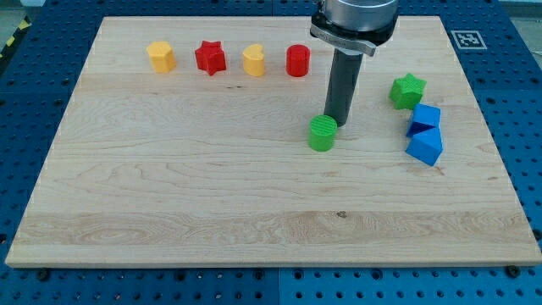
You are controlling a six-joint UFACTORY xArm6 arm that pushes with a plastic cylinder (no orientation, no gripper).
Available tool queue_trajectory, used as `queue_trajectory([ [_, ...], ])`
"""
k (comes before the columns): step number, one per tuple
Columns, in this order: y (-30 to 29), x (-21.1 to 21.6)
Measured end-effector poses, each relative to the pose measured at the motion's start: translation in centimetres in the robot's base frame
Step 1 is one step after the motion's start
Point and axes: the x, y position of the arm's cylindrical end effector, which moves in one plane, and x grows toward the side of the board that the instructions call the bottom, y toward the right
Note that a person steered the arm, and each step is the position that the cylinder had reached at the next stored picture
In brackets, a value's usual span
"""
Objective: Move the green circle slightly right and down
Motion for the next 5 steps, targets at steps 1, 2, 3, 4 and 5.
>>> queue_trajectory([
  [1, -0.5, 0.0],
  [2, -1.7, 0.0],
  [3, -2.1, 0.0],
  [4, -2.6, 0.0],
  [5, -4.2, 0.0],
])
